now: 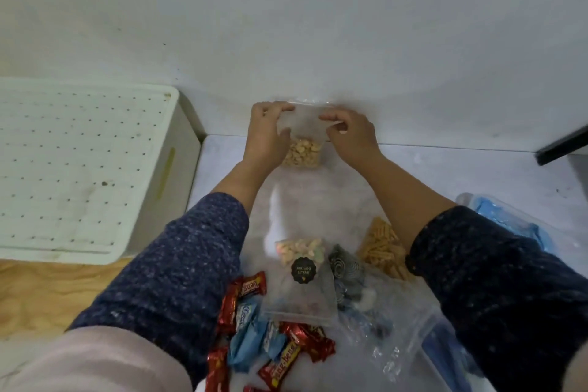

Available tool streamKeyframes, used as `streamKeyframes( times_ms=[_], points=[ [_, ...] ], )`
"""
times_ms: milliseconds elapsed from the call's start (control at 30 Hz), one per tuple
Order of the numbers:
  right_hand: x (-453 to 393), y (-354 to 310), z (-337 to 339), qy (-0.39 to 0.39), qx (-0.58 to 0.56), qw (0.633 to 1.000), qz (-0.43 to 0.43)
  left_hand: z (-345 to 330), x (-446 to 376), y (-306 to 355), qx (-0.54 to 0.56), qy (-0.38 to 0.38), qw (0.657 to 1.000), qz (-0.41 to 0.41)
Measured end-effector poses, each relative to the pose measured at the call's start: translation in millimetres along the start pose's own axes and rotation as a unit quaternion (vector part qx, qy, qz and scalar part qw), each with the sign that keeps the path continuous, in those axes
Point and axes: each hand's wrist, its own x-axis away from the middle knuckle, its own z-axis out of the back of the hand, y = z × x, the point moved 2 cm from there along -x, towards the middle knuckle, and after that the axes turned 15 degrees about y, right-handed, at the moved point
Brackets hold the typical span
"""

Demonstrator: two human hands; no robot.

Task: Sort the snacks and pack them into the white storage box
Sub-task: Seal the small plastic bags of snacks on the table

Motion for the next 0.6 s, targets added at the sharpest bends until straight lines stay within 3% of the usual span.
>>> streamKeyframes(
  times_ms=[133,333,433,600],
  points=[
    [10.0,0.5,19.9,0.004,-0.012,1.0,-0.014,15.5,4.8,7.8,-0.005,0.007,1.0,-0.021],
    [68.1,-12.0,49.0,0.011,-0.03,0.999,0.035,48.1,42.0,17.7,-0.009,-0.012,0.996,-0.085],
    [112.3,-11.0,54.2,-0.009,0.041,0.994,0.099,66.9,80.9,14.5,-0.024,-0.047,0.993,-0.106],
    [188.6,-2.1,51.2,-0.076,0.152,0.979,0.111,94.5,152.9,-1.5,-0.075,-0.116,0.984,-0.11]
  ],
)
